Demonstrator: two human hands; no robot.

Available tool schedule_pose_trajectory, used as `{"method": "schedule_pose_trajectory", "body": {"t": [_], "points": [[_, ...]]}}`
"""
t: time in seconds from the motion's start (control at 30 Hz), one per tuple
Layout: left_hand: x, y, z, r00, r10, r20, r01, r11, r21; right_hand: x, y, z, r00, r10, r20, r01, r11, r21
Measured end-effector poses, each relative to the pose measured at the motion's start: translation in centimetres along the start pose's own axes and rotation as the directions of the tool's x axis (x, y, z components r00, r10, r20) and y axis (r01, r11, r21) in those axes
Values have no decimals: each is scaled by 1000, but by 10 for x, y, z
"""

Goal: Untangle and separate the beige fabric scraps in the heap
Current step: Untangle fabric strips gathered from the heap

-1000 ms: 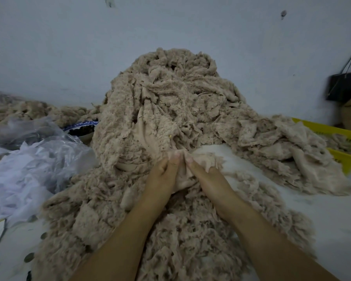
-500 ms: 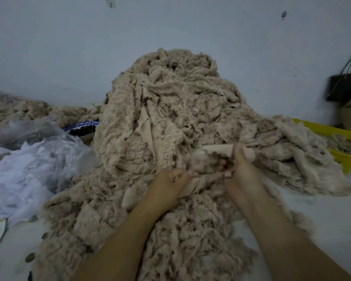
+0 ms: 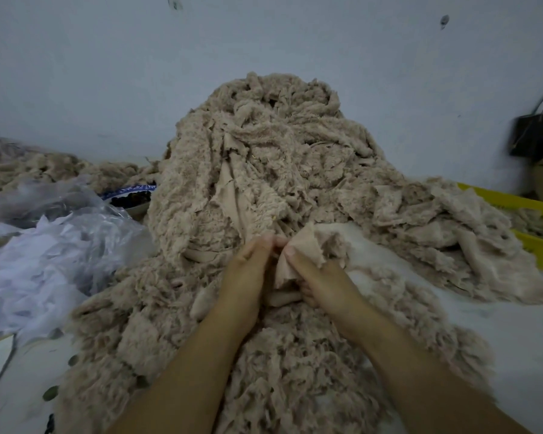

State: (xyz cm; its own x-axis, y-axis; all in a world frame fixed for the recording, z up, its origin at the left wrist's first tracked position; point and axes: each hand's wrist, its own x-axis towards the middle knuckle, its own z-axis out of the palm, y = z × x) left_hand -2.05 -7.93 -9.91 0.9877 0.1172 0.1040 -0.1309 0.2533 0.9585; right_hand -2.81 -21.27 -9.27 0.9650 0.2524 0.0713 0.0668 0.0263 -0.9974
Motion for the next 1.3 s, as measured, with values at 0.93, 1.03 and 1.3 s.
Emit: {"method": "schedule_pose_trajectory", "body": {"t": [0.93,1.03,1.3], "points": [[-4,-5,-3,872,448,199,-473,662,581,2,8,-4,974,-197,-111,153,935,-320],[3,-7,-10,935,347,-66,-273,828,491,6,8,-1,966,-242,-92,176,875,-451],[6,-5,-8,882,471,2,-368,686,628,17,19,-19,945,-298,-136,137,736,-663]]}}
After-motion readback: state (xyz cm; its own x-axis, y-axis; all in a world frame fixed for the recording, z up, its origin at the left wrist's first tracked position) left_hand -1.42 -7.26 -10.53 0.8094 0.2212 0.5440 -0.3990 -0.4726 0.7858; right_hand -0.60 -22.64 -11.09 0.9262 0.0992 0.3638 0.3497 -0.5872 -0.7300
